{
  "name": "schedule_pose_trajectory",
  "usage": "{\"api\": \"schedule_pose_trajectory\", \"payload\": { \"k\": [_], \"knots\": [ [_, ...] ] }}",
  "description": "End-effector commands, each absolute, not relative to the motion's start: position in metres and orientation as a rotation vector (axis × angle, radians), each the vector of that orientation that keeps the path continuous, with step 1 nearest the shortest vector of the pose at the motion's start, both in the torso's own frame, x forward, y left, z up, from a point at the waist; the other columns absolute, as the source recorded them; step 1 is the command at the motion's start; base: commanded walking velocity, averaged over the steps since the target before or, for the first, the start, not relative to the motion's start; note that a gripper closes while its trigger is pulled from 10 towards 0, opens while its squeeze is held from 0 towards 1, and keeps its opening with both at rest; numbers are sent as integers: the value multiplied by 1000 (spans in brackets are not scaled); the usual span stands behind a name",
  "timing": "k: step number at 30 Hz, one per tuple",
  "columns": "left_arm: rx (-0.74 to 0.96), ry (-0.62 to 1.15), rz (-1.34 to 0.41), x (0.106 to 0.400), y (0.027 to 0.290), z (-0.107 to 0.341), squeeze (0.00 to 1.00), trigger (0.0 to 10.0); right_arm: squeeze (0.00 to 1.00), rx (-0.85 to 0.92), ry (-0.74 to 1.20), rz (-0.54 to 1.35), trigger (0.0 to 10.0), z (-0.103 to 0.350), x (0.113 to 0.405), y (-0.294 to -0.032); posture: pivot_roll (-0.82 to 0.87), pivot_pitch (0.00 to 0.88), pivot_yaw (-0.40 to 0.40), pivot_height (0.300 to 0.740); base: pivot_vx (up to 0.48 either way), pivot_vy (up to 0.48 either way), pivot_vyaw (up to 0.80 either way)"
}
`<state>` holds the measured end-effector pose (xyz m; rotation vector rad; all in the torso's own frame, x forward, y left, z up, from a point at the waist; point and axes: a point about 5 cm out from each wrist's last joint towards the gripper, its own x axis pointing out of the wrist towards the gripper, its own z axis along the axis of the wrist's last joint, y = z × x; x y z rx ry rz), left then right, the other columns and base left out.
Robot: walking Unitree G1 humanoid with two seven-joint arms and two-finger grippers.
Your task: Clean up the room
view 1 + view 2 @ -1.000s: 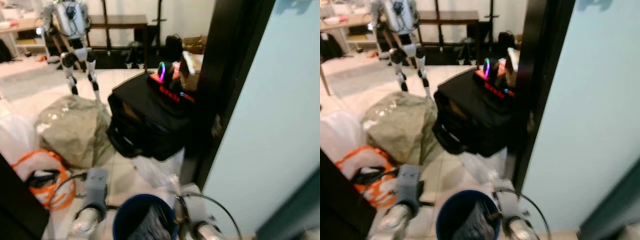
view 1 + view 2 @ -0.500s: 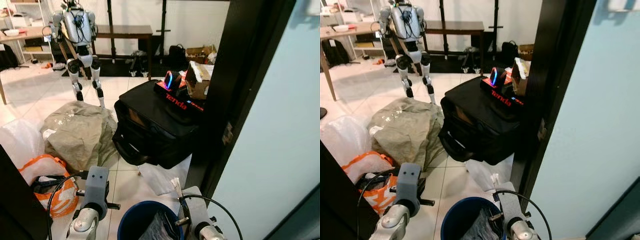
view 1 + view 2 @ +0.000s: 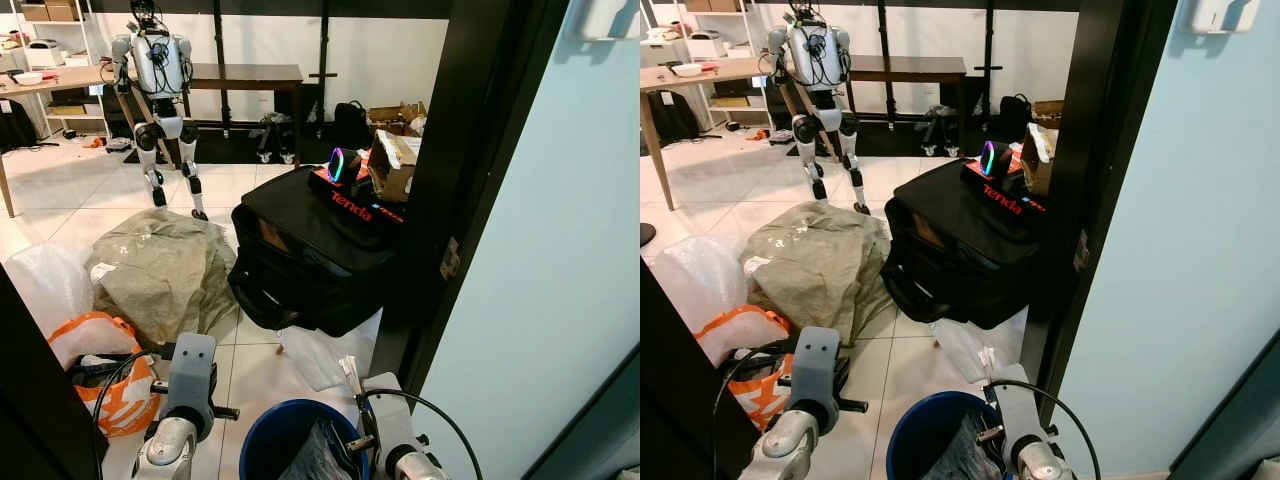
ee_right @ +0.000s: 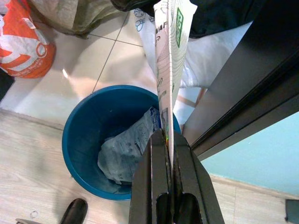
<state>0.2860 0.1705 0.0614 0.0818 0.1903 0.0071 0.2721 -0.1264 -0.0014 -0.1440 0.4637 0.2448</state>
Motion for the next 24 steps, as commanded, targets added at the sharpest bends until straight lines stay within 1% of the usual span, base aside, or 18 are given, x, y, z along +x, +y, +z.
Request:
{"api": "schedule_pose_trajectory", "payload": {
  "k": [1,8,24],
  "knots": [
    [99,222,-7,289,166,58,0,10000,0,-132,465,252,10000,0,275,-124,68,85,-35,740,0,0,0],
    [99,222,-2,292,164,58,0,10000,0,-116,437,227,10000,6,280,-126,66,86,-36,740,0,0,0],
    [110,227,-11,295,163,59,0,10000,0,-86,427,211,10000,9,283,-127,65,91,-25,691,0,0,0]
  ]
}}
